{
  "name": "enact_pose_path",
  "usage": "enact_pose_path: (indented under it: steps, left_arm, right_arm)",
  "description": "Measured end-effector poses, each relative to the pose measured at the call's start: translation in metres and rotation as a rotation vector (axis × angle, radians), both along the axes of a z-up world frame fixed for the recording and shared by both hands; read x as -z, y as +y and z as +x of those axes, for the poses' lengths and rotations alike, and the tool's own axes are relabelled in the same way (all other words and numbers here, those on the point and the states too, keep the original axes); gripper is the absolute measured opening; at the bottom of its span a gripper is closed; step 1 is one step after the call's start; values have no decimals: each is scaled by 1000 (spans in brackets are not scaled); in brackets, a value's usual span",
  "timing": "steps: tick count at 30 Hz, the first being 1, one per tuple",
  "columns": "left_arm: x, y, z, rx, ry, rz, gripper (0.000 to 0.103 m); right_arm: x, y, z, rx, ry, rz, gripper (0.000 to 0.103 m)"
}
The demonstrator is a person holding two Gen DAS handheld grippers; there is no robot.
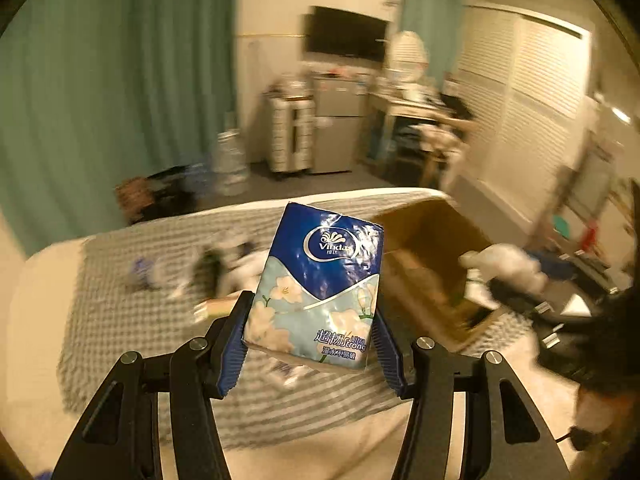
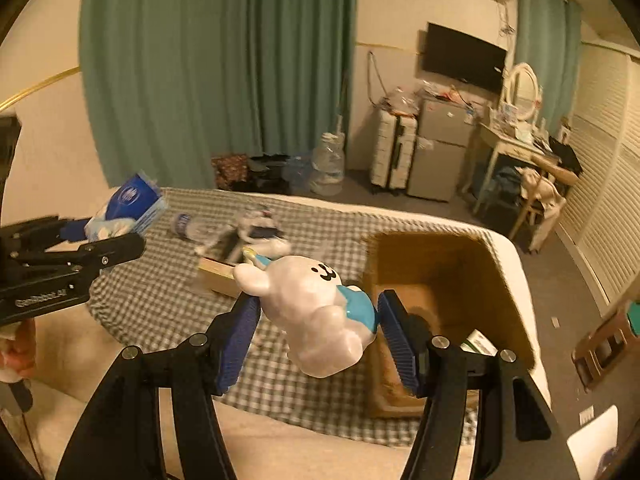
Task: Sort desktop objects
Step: 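Carry the tissue pack and bunny into the cardboard box and release them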
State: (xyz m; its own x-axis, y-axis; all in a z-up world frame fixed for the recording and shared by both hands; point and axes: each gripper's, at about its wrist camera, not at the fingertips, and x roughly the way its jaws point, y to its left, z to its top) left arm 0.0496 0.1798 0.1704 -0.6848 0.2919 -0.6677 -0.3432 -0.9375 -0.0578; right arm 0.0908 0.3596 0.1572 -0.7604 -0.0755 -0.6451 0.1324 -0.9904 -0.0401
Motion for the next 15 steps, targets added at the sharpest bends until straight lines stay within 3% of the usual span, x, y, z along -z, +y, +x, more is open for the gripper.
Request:
enact_pose_path:
  steps: [3, 6, 9, 15]
  left_arm:
    - [3, 52, -18, 90, -24, 13, 57]
    - [14, 98, -41, 165, -84, 70, 57]
    - [31, 146, -65, 213, -114, 43, 57]
    - [70, 204, -94, 247, -171, 9, 57]
  right_arm:
    - [13, 26, -10, 90, -42, 48, 61]
    - [28, 56, -21, 146, -68, 9, 61]
    - [45, 86, -33, 203, -95, -34, 61]
    - [79, 130, -60, 277, -154, -91, 61]
